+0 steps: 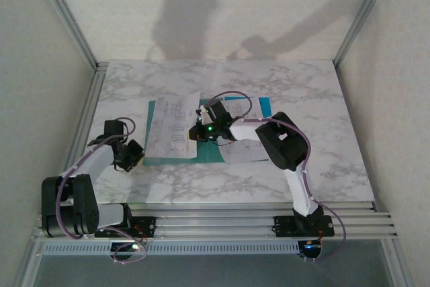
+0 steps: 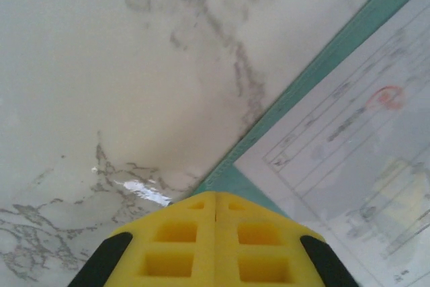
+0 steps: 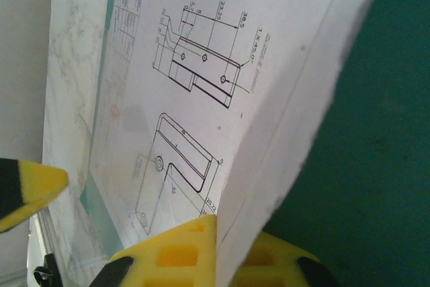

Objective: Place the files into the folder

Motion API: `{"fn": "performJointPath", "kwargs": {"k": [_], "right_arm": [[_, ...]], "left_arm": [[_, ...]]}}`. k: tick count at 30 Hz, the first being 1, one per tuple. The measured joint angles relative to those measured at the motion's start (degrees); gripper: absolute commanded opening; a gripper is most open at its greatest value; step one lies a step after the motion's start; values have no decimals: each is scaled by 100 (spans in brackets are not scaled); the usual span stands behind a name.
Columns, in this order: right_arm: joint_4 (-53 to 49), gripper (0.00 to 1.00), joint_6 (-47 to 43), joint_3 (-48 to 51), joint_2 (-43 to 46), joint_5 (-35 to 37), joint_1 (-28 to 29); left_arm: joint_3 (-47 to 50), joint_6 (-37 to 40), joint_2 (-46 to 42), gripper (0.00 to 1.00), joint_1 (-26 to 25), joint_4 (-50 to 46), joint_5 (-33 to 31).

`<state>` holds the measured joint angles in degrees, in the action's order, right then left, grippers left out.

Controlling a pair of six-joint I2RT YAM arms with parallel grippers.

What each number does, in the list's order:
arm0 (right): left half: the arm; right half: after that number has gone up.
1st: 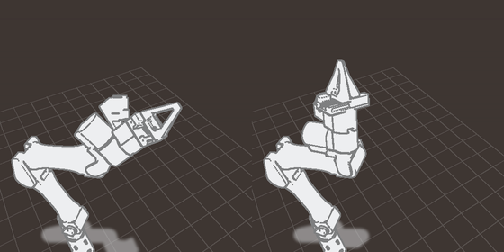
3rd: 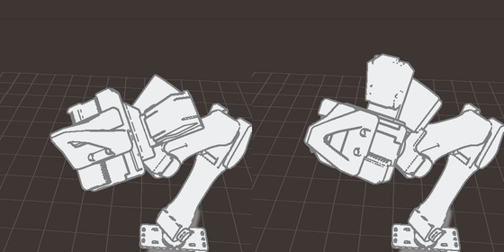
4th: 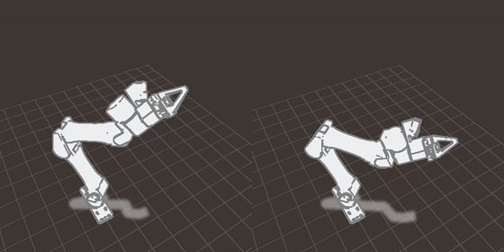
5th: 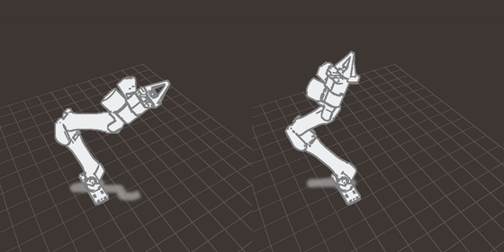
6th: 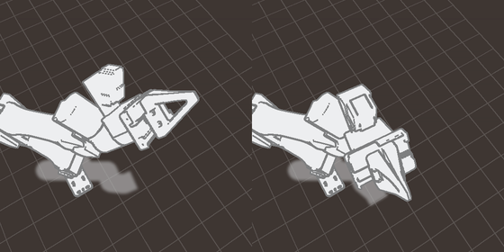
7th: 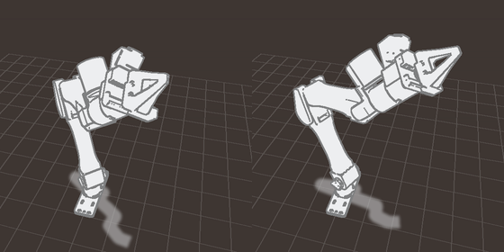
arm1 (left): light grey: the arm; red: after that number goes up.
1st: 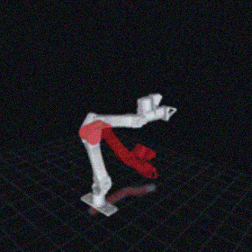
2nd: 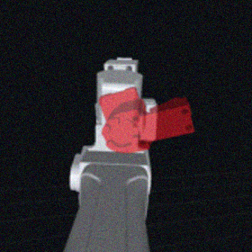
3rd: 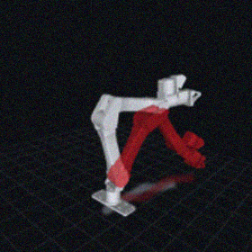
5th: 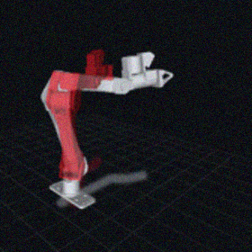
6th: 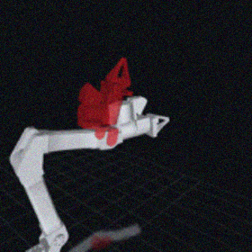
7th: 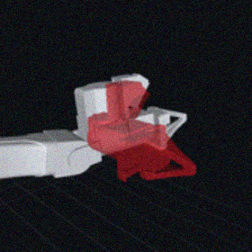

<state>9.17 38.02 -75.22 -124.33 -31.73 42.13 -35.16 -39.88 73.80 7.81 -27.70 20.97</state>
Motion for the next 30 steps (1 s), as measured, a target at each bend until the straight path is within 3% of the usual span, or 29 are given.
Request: {"fn": "performJointPath", "kwargs": {"k": [30], "right_arm": [[-901, 0, -568, -577, -125, -199, 243]], "left_arm": [[352, -92, 42, 0, 33, 251, 173]]}}
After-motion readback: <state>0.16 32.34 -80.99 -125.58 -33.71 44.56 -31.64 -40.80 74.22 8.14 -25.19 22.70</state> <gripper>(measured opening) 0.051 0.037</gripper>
